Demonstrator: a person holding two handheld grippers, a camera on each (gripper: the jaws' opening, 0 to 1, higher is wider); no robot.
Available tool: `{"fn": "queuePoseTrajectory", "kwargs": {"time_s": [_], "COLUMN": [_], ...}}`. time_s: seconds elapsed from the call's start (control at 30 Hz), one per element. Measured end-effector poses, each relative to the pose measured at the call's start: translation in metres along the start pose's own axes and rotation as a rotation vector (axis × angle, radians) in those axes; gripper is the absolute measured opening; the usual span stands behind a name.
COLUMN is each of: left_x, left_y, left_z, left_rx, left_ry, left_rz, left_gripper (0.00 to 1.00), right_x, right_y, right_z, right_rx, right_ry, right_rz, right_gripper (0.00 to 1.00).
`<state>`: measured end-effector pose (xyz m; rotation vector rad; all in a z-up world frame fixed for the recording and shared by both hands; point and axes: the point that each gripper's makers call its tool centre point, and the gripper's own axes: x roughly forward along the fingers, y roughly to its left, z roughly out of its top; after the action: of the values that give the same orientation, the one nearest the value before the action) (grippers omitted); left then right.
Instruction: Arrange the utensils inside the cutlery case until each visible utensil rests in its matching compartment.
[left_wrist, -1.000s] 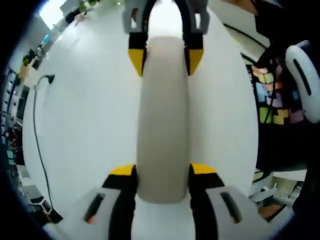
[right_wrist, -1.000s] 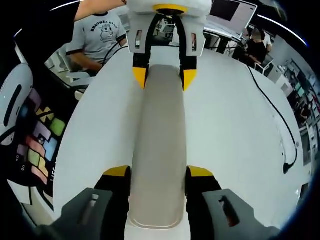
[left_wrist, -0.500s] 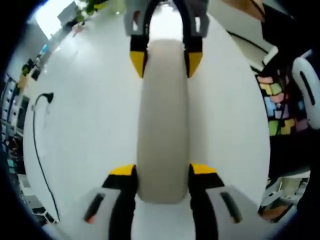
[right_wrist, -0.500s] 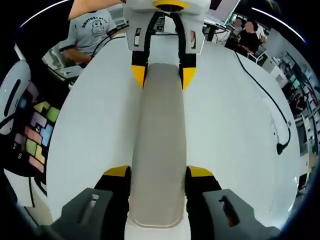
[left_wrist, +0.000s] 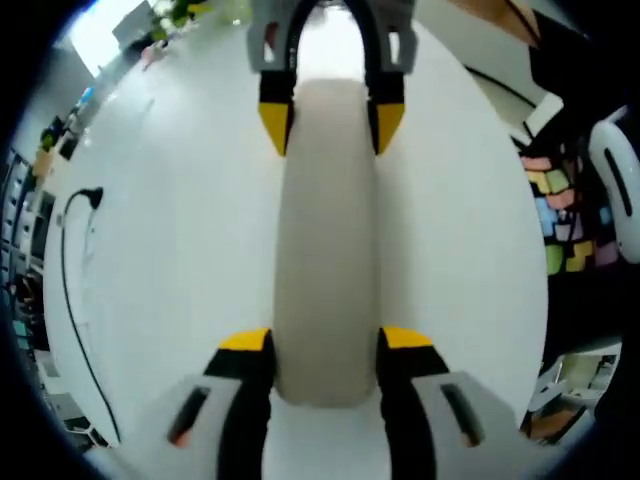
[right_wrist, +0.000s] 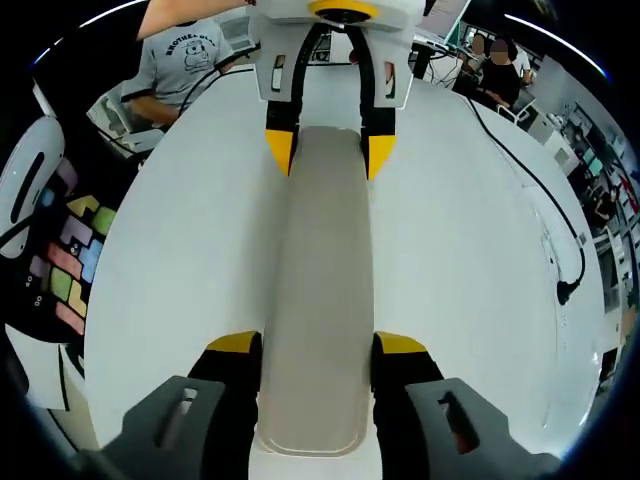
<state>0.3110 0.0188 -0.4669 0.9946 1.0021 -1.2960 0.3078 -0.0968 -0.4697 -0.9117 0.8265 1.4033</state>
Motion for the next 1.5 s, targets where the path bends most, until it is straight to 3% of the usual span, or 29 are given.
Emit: {"fn": "queuePoseTrajectory", "kwargs": {"time_s": [0.47, 0.6, 0.9, 1.07, 1.2, 1.27, 1.5], "left_x": [0.0062, 0.0085, 0.0081, 0.009, 0.0087, 0.0086, 0.0075], "left_y": [-0.0001, -0.0008, -0.0003, -0.0001, 0.0005, 0.0008, 0.0003], "left_z": [-0.0011, -0.0011, -0.0016, -0.001, -0.001, -0.0012, 0.0013], "left_rx": [-0.007, 0.0, -0.008, -0.002, 0.005, 0.006, -0.041], "left_ry": [0.027, 0.067, 0.05, 0.08, 0.085, 0.078, -0.035], "left_rz": [-0.015, -0.024, -0.024, -0.024, -0.026, -0.026, -0.022], "left_gripper": [0.43, 0.43, 0.44, 0.44, 0.45, 0.45, 0.51], "right_x": [0.0032, 0.003, 0.0065, 0.0079, 0.0068, 0.0062, 0.0066], "right_y": [-0.0027, -0.0064, -0.0013, -0.0029, -0.005, -0.007, -0.0046], "right_z": [-0.0019, -0.0013, 0.0024, 0.0041, 0.0033, 0.0032, 0.002], "right_rx": [0.003, 0.017, -0.007, -0.002, 0.028, 0.032, 0.076], "right_ry": [-0.002, -0.005, 0.044, 0.081, 0.044, 0.024, -0.005], "right_rz": [0.026, 0.03, 0.044, 0.045, 0.027, 0.027, -0.002], "right_gripper": [0.45, 0.45, 0.46, 0.47, 0.47, 0.47, 0.49]}}
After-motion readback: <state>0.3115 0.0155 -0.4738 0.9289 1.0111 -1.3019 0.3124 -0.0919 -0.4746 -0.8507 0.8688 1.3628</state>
